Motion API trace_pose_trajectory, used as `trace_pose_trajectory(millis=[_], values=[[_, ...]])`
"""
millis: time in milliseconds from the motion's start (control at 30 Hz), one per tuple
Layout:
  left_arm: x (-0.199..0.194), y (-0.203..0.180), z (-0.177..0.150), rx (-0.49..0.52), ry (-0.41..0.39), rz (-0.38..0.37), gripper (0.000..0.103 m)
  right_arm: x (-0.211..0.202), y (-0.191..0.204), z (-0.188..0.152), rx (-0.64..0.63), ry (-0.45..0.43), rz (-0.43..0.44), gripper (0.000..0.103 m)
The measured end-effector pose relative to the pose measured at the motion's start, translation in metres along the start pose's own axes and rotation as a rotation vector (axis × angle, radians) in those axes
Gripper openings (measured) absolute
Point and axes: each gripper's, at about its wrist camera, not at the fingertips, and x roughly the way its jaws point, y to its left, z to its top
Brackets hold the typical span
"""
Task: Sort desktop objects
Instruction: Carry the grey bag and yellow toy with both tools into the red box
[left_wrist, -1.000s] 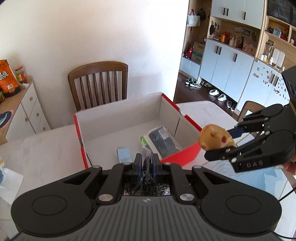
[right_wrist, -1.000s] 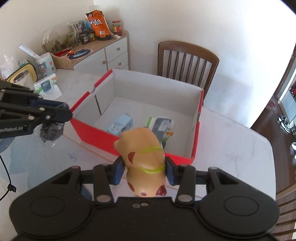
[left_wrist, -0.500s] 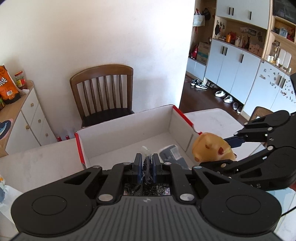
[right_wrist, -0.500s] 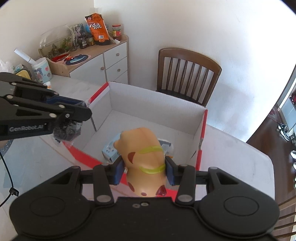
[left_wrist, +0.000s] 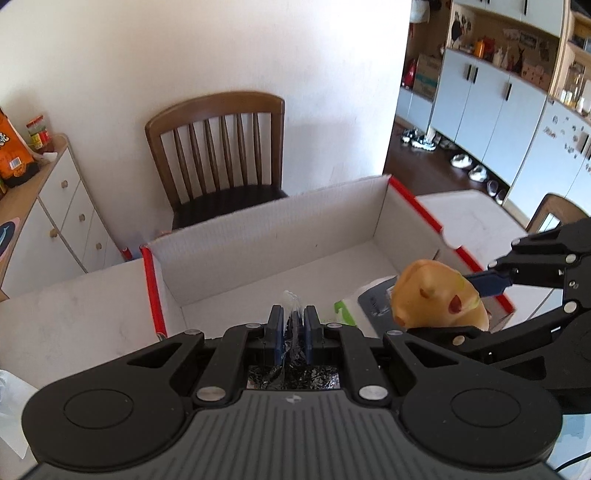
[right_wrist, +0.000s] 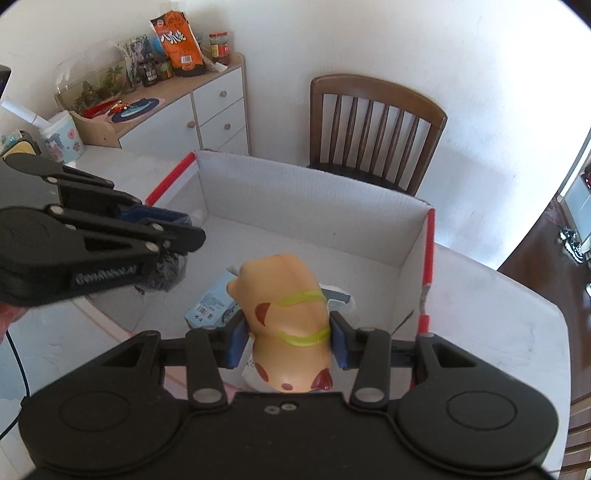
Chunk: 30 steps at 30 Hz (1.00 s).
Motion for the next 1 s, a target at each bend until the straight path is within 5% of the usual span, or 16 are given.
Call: trace_pose_trajectory(millis=[1000], values=[[0.076,0.013,-0.012,-0.021,0.203,0.016,0.01,0.067,-0.001,-0.006,-0.016,0.143,0.043,0.046]])
